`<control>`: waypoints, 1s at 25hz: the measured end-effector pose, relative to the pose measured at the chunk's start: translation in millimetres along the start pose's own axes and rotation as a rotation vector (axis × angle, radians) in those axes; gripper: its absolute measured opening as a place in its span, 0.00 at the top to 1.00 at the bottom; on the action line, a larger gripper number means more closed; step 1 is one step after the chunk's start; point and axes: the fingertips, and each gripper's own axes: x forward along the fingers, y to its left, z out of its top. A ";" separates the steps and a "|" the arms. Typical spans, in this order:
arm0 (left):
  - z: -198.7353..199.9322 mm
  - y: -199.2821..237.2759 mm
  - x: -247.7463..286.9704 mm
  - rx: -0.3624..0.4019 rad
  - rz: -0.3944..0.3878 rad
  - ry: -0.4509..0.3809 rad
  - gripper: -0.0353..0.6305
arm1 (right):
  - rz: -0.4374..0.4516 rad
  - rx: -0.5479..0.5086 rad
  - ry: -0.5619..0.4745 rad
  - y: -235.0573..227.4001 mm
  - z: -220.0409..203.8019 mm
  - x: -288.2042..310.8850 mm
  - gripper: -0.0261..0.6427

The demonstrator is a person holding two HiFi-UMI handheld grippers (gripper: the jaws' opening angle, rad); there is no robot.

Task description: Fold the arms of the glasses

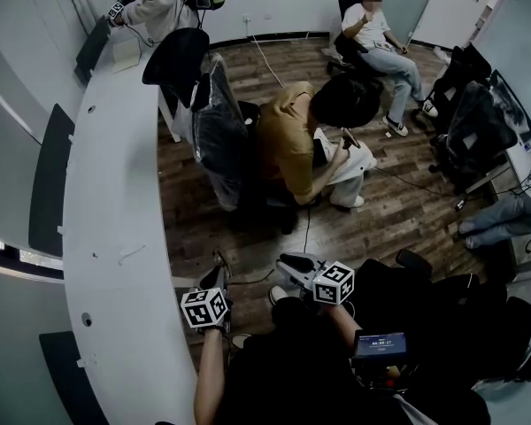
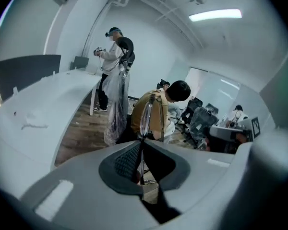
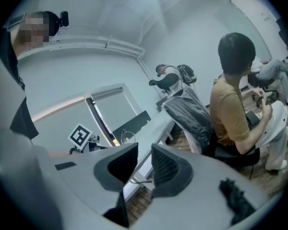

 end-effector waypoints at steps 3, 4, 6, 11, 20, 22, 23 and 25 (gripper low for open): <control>2.5 -11.5 -0.7 0.099 0.011 0.003 0.90 | 0.024 -0.028 0.005 11.6 8.2 9.5 0.84; 3.0 -15.2 -0.7 0.130 0.013 0.004 0.90 | 0.038 -0.033 0.008 16.5 9.4 13.9 0.84; 3.0 -22.4 0.6 0.192 0.018 0.006 0.91 | 0.066 -0.039 0.017 25.7 9.0 22.0 0.84; 5.5 -37.2 1.8 0.339 0.032 0.009 0.91 | 0.131 -0.052 0.051 45.5 2.8 37.4 0.84; 3.4 -47.5 -6.6 0.536 0.079 0.028 0.91 | 0.214 -0.054 0.131 71.8 -15.3 62.6 0.84; 0.2 -52.8 -6.3 0.559 0.076 0.033 0.91 | 0.214 -0.058 0.140 73.6 -17.6 64.5 0.84; -0.9 -53.9 -6.3 0.565 0.074 0.035 0.90 | 0.210 -0.061 0.144 73.7 -18.4 66.1 0.84; -0.6 -52.4 -6.9 0.577 0.074 0.037 0.90 | 0.204 -0.061 0.150 73.4 -19.0 71.9 0.84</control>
